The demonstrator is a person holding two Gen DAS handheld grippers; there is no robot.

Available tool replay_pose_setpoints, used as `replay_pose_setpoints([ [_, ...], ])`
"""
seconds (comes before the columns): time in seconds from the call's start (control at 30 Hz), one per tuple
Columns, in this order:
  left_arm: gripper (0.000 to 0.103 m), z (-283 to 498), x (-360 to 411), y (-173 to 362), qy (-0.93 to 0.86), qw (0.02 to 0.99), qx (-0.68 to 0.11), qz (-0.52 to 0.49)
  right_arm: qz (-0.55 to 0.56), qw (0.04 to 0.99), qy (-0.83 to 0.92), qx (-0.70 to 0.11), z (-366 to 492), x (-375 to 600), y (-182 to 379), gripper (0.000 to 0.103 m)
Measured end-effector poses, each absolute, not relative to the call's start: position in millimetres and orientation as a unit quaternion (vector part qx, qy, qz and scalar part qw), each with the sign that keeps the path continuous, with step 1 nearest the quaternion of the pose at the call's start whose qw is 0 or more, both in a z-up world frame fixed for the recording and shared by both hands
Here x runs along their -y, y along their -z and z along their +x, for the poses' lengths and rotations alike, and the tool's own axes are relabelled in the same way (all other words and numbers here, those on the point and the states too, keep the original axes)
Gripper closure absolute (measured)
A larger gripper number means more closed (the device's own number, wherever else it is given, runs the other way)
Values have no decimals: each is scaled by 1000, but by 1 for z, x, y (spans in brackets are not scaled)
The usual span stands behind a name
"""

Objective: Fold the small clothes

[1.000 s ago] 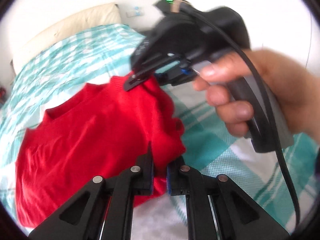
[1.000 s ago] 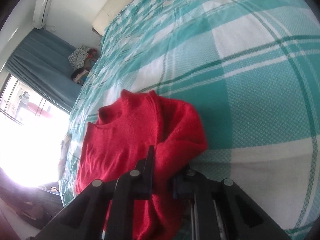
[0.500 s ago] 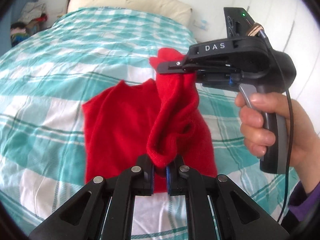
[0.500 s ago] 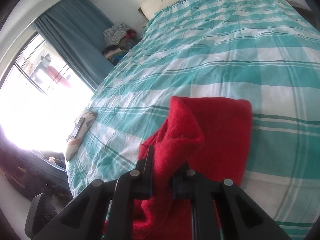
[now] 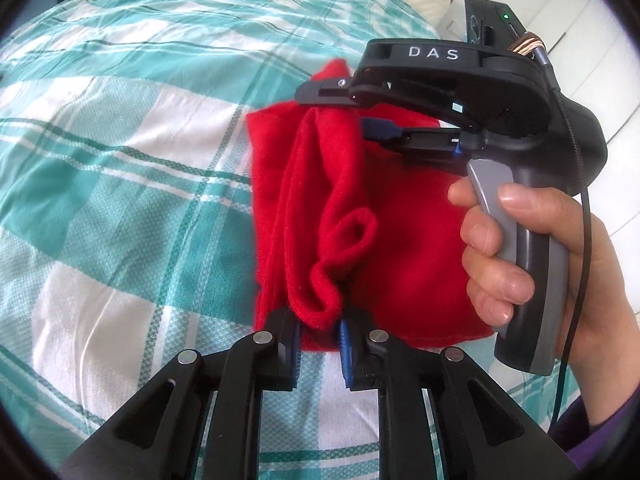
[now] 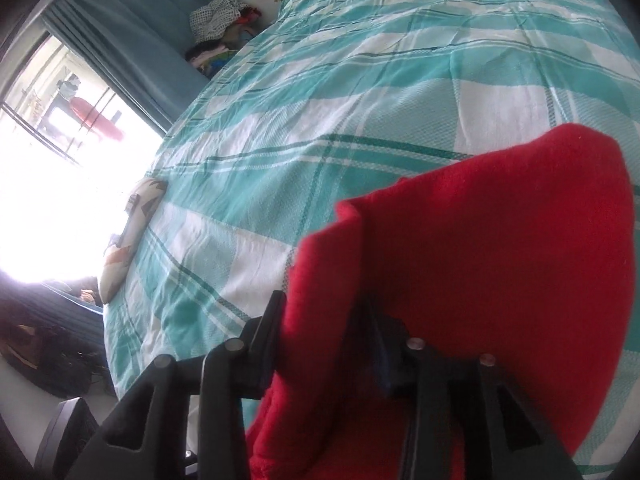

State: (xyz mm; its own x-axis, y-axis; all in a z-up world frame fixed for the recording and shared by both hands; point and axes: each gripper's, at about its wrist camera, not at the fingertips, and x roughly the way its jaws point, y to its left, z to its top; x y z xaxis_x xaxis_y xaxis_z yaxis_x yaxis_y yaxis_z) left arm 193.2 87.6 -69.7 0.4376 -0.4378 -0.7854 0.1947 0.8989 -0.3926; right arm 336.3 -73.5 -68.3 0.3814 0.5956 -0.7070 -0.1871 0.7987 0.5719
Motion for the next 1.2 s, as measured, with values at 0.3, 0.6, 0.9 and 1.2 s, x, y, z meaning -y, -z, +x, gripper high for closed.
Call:
replay_pose_setpoints([
  [0.3, 59, 177, -103, 59, 183, 847, -482, -132, 224, 757, -291, -541, 330, 47, 74, 62],
  [0.6, 81, 189, -113, 64, 157, 840, -499, -144, 238, 781, -307, -488, 289, 85, 36, 62],
  [0.9, 45, 198, -112, 35, 171, 863, -452, -150, 114, 832, -265, -473, 201, 145, 32, 62],
  [1.2, 76, 231, -93, 66, 97, 857, -489, -131, -5, 843, -254, -474, 160, 121, 68, 62],
])
